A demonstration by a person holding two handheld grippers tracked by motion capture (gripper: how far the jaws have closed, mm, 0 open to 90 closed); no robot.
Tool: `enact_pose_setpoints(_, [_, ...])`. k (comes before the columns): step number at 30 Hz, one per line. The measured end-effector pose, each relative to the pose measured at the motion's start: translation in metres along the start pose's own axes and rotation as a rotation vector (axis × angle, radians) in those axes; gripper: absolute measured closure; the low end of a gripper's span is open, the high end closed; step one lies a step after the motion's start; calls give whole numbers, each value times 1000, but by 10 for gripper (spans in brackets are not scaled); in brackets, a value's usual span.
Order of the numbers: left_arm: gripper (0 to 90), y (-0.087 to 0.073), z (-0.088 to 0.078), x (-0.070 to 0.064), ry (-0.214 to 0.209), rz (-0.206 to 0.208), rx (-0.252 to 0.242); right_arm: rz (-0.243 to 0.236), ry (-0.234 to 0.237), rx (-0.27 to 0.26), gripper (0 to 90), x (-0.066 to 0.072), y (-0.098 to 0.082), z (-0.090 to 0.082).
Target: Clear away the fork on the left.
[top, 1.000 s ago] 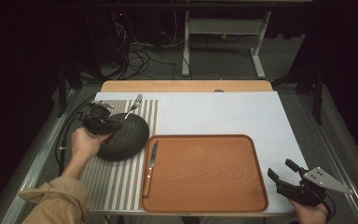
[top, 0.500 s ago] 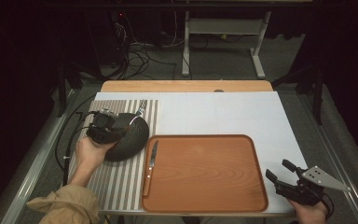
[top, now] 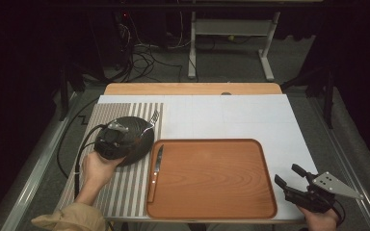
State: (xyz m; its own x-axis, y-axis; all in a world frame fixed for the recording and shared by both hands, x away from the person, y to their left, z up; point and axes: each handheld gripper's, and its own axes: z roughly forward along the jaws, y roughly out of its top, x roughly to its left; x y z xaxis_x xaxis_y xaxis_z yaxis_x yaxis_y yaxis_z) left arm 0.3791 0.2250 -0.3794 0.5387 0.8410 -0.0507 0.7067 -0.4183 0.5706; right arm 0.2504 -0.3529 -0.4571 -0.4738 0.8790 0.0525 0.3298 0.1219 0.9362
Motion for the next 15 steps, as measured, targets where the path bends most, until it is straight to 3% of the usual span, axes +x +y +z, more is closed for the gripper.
enact_pose_setpoints(15, [727, -13, -1, -32, -43, 33, -17, -18, 0, -17, 241, 2, 1, -2])
